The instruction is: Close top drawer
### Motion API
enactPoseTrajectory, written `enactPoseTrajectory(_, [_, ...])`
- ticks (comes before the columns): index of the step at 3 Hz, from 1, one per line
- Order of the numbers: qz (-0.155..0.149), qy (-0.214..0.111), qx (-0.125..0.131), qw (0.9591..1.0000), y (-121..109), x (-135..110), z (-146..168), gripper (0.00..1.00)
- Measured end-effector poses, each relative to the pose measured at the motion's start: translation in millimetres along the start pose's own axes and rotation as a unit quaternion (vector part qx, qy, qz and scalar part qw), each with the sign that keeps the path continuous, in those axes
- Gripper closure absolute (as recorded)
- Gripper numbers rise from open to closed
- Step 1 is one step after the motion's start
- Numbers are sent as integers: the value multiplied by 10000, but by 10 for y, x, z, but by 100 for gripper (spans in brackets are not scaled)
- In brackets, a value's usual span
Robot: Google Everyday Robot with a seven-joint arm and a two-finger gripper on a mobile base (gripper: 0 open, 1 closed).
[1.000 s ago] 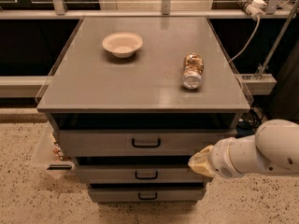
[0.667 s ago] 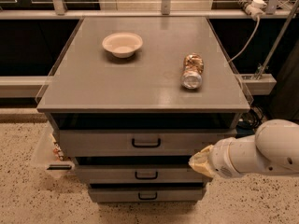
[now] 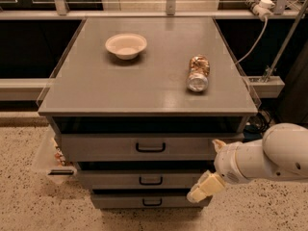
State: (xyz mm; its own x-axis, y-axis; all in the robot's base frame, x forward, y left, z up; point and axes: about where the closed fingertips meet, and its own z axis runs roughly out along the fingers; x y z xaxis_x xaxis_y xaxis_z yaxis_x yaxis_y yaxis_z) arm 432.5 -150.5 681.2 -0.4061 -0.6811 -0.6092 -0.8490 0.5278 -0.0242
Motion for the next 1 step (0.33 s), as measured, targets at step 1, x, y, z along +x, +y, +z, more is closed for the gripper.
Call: enactPoseTrajectory(1, [0, 0, 0, 10000, 0, 0, 0, 0])
